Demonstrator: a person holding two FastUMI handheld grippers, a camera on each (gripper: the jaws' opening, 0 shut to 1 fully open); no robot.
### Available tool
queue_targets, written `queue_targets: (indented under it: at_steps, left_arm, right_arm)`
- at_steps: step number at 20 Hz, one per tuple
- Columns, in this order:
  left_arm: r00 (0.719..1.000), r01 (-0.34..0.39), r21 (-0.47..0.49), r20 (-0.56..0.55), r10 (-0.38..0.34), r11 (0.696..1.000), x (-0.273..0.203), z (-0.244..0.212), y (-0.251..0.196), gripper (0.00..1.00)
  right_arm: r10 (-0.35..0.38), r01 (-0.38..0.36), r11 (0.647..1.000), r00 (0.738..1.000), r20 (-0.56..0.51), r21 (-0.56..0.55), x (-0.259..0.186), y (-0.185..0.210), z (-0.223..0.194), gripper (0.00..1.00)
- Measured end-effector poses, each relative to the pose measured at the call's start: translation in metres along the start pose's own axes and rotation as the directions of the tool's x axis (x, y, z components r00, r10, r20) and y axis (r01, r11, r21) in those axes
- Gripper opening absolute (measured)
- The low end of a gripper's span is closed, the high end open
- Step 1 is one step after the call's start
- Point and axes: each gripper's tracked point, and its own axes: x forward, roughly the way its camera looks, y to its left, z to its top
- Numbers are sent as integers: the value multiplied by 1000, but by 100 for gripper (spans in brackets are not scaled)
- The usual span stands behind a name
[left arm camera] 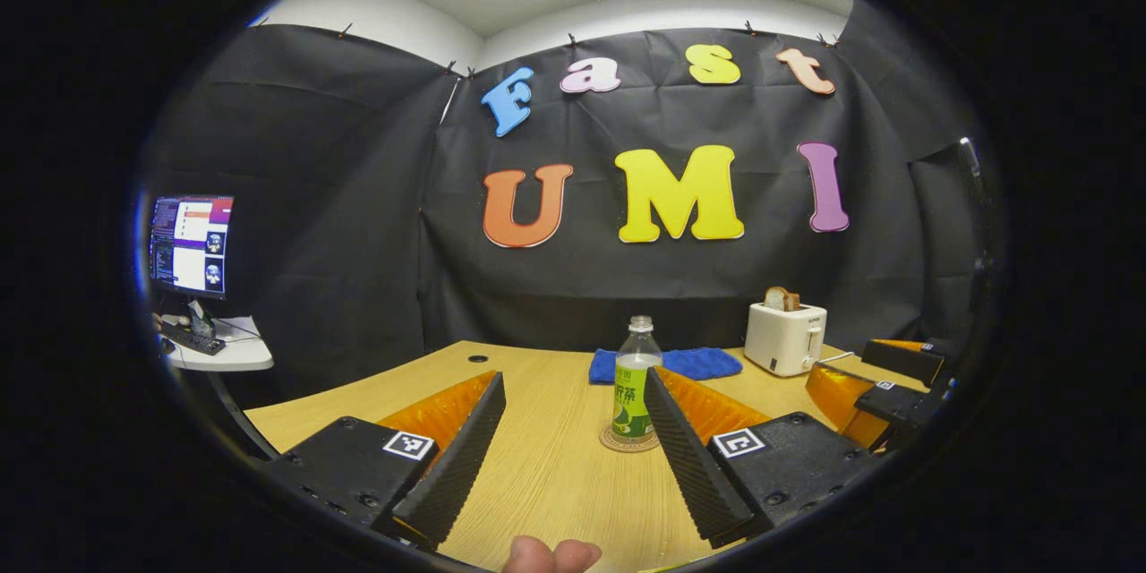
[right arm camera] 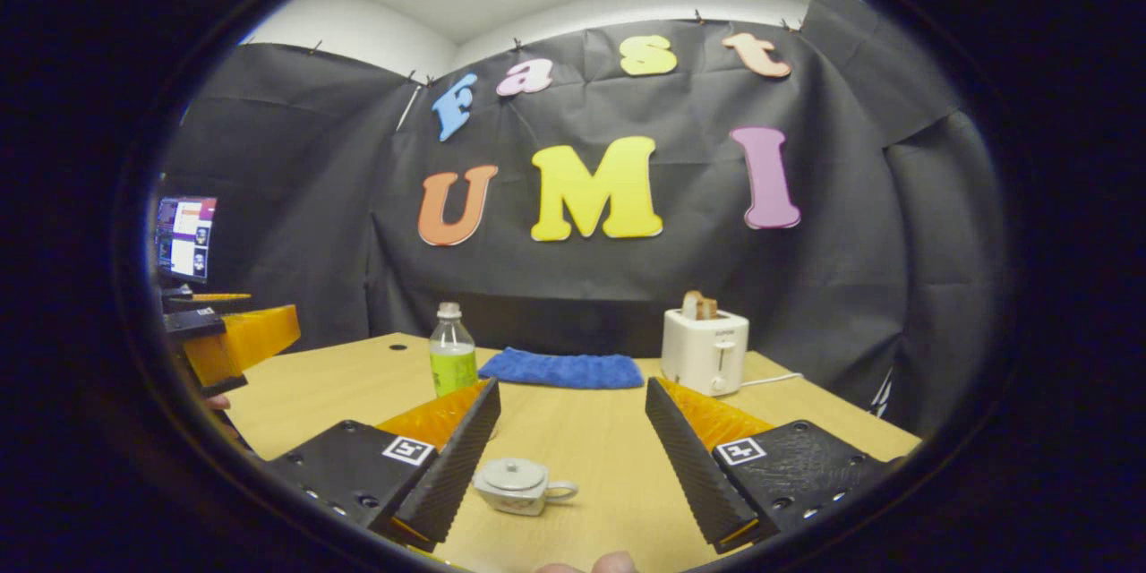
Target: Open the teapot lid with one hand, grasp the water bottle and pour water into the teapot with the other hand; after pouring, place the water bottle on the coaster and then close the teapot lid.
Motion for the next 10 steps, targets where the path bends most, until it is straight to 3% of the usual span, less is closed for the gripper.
queue_targets:
  at_steps: [10]
  left_arm:
    - [996,92,9,-6,-92,996,-39,0,-74,97]
  right_arm:
    - [-81,82,997,995,60,-8,-76,-55,33,97]
